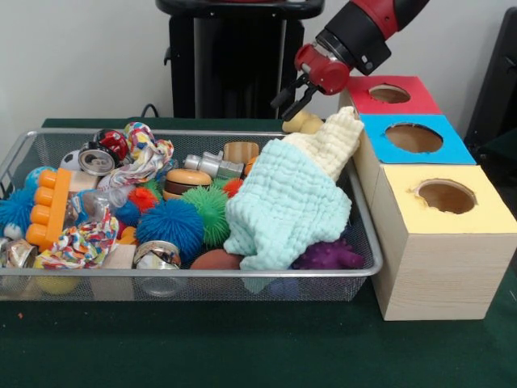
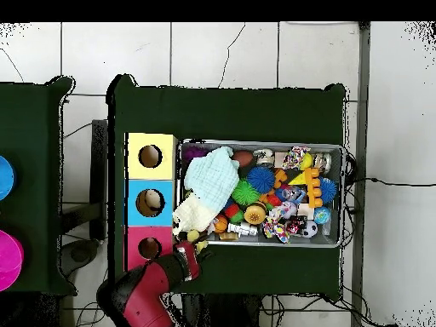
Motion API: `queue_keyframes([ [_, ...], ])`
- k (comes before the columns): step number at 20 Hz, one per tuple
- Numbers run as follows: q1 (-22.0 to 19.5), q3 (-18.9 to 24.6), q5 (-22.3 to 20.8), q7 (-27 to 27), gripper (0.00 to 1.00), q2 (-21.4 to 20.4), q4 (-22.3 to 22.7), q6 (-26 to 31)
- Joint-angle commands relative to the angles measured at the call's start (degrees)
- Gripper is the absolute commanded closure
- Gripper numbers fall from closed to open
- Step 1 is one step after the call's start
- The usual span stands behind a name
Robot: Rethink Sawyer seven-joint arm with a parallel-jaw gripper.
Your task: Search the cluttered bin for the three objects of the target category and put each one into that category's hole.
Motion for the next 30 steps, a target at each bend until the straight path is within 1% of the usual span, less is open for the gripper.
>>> queue_keyframes([
  [1,2.0,5.1,5.7,17.1,0.0,4.6,-8.6,6.4],
  [5,3.0,3.8,6.4,17.6,0.0,6.0,-9.1,8.2],
  [7,3.8,2.4,6.3,19.0,0.0,7.3,-9.8,10.1],
  [10,5.7,-2.2,3.3,24.3,0.0,10.8,-12.2,16.1],
  [12,7.2,-6.9,-0.5,29.9,0.0,14.0,-15.2,22.2],
  [14,8.0,-9.7,-3.1,33.9,0.0,16.1,-17.6,25.8],
  [21,8.9,-13.8,-7.3,42.9,0.0,20.7,-22.3,31.0],
  [25,9.3,-16.9,-10.1,48.4,0.0,23.5,-25.0,34.9],
  [30,8.9,-17.0,-11.5,51.2,0.0,24.6,-26.3,34.3],
])
